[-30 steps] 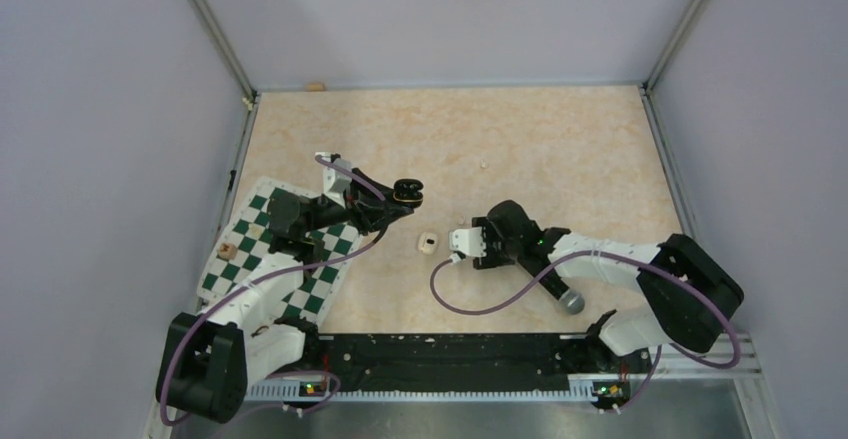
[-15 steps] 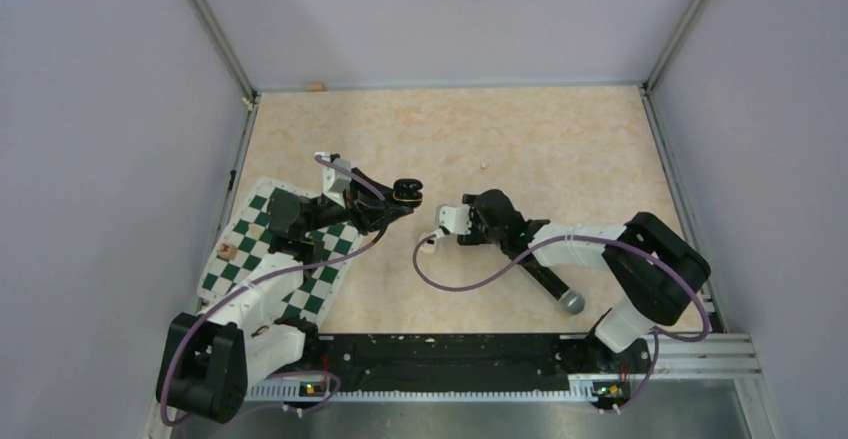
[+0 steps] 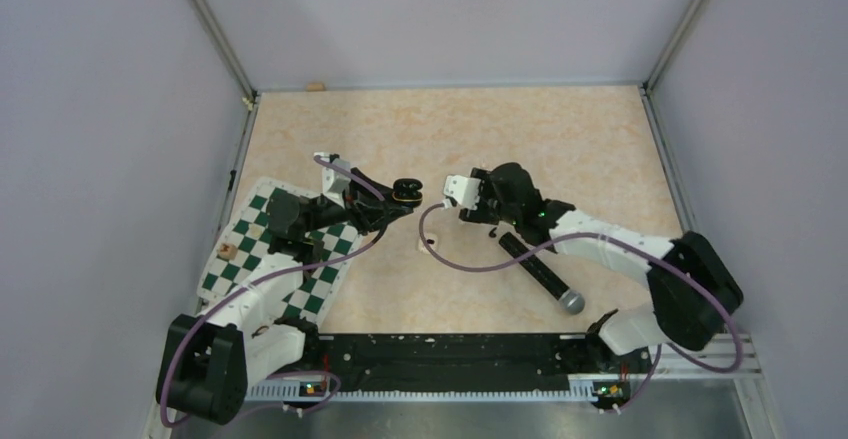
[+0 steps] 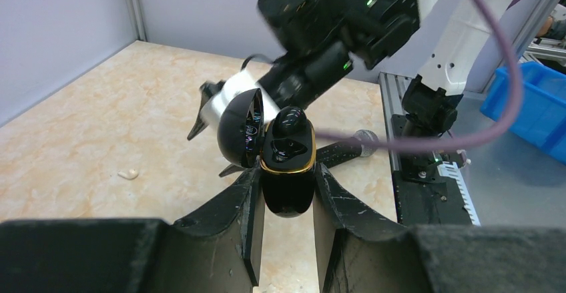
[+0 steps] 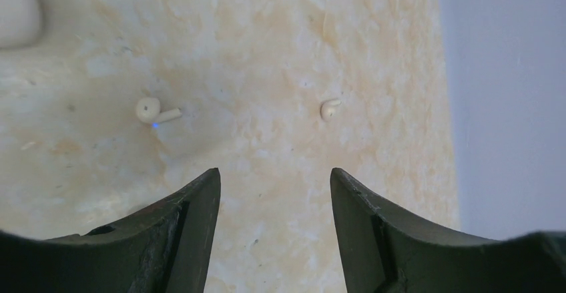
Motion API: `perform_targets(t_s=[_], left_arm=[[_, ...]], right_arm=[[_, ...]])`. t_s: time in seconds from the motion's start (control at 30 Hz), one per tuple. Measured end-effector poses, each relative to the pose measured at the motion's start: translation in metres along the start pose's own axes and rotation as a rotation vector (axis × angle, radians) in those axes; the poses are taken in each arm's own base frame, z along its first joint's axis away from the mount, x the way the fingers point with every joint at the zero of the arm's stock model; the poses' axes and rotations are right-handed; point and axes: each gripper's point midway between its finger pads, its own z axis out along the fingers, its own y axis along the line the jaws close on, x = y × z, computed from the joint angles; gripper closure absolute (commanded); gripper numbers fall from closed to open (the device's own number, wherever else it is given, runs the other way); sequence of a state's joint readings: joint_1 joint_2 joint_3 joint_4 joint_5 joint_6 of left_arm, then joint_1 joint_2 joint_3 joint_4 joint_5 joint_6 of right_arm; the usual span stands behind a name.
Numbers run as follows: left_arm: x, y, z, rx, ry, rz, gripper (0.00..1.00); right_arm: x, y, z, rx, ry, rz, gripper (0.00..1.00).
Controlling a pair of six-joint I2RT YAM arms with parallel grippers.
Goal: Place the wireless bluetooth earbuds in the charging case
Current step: Pick up the earbud from the center of the board.
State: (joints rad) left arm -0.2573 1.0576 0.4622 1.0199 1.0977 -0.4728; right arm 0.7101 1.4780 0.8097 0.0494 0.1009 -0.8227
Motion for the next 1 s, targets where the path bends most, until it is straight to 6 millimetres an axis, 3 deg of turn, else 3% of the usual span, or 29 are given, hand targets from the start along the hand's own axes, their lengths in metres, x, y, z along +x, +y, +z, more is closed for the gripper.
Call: perform_targets(t_s=[0.13, 0.2, 0.4, 0.5, 0.83, 1.0], left_arm=[[0.0, 0.0, 0.0, 0.0, 0.0, 0.0, 1.0], [0.0, 0.0, 0.0, -0.001, 0.0, -0.001, 1.0], [-0.001, 0.001, 0.0, -0.006, -0.003, 0.001, 1.0], [-0.001, 0.001, 0.0, -0.007, -0.004, 0.001, 1.0], [-0.001, 0.002, 0.0, -0.011, -0.005, 0.001, 1.0], [-0.001, 0.002, 0.0, -0.012, -0.005, 0.001, 1.0]], right_arm=[[-0.035, -0.01, -0.037, -0.012, -0.161, 0.01, 0.43], [-0.039, -0.005, -0.046, -0.021, -0.21, -0.005, 0.43], [0.004, 0.055, -0.036, -0.179, -0.135, -0.041, 0.51], [0.017, 0.069, -0.029, -0.236, -0.084, -0.037, 0.51], [0.021, 0.087, -0.016, -0.301, 0.013, -0.062, 0.56], [0.034, 0.092, -0.009, -0.297, 0.093, -0.088, 0.56]])
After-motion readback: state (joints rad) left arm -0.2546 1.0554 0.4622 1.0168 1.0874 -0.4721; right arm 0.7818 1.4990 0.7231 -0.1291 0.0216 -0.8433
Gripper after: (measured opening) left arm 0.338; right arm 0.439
